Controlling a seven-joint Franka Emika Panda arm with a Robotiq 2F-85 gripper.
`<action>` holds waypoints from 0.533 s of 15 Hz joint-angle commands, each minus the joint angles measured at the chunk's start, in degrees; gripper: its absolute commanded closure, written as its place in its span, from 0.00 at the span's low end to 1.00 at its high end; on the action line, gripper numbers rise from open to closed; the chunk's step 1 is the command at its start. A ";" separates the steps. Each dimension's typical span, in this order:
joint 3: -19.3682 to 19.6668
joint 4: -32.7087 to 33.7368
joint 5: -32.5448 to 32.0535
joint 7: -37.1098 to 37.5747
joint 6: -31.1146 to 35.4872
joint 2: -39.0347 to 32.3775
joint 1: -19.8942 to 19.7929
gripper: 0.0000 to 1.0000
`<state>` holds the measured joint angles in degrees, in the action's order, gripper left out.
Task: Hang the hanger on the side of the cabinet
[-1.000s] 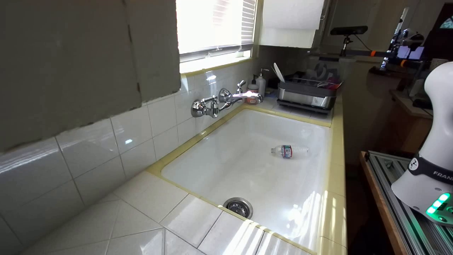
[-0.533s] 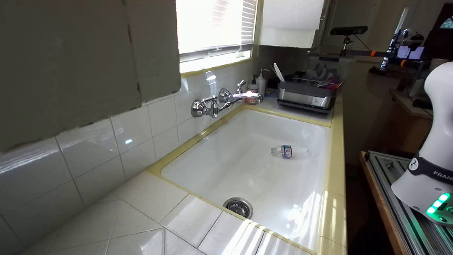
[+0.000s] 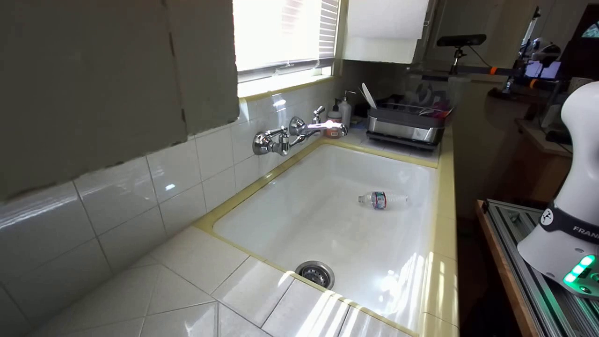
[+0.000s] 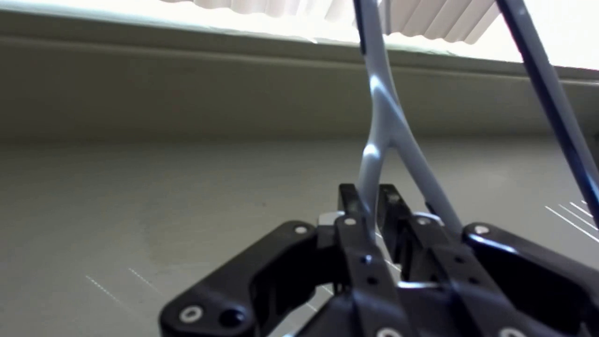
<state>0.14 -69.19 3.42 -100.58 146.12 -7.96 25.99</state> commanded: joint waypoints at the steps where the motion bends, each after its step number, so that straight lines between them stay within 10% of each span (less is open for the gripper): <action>1: 0.21 0.47 -1.15 -0.49 -2.19 0.30 0.00 0.51; 8: 1.45 -1.57 -6.34 3.72 -2.57 1.97 0.47 0.01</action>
<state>0.66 -69.21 0.69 -99.83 145.83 -7.73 25.99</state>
